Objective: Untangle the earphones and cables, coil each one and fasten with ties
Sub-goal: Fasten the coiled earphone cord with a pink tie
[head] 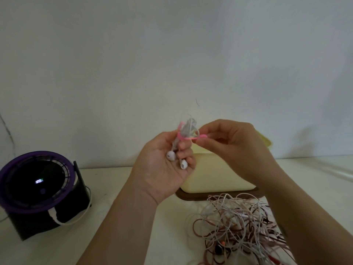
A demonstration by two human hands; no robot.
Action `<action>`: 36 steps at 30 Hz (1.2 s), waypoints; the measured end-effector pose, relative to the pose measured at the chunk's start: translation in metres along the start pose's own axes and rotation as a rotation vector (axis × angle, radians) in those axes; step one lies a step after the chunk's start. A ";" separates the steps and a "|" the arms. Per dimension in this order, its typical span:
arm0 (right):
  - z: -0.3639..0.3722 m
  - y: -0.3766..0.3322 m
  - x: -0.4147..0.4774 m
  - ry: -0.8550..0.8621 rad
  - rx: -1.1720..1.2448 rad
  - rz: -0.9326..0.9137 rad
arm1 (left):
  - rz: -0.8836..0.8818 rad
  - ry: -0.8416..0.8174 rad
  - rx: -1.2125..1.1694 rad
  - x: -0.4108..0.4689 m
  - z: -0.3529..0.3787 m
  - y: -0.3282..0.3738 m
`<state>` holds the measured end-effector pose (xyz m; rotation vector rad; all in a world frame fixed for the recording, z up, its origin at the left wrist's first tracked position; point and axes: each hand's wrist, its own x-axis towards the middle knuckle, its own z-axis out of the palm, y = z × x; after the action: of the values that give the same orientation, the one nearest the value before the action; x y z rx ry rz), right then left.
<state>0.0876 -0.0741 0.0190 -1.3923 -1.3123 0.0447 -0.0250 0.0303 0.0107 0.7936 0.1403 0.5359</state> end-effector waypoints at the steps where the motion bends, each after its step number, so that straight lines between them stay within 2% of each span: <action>1: -0.003 0.000 0.001 -0.002 0.049 0.012 | -0.047 -0.044 -0.004 -0.001 0.001 -0.003; 9: -0.006 -0.008 -0.002 -0.202 0.180 -0.007 | -0.341 -0.377 -0.153 -0.001 -0.009 -0.011; 13: -0.008 -0.007 -0.001 -0.165 0.157 0.029 | -0.356 -0.346 -0.097 -0.002 -0.007 -0.010; 17: -0.010 -0.003 0.000 -0.033 0.078 0.105 | -0.108 -0.090 0.169 0.003 -0.001 -0.015; 20: -0.009 -0.002 0.000 0.071 0.085 0.133 | 0.052 -0.109 0.302 0.005 -0.003 -0.018; 24: -0.002 -0.001 -0.001 0.040 0.091 0.131 | 0.205 -0.085 0.566 0.005 -0.005 -0.022; 30: 0.004 0.003 -0.001 0.017 0.044 0.143 | 0.297 0.079 0.578 0.006 -0.006 -0.022; 34: -0.001 0.009 0.002 -0.027 0.121 0.199 | 0.490 0.130 0.888 0.006 -0.005 -0.023; 36: -0.002 0.012 0.002 -0.068 0.181 0.210 | 0.518 0.126 1.023 0.004 -0.004 -0.020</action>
<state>0.0977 -0.0704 0.0128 -1.3766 -1.1820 0.3473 -0.0149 0.0238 -0.0059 1.8189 0.3415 1.0264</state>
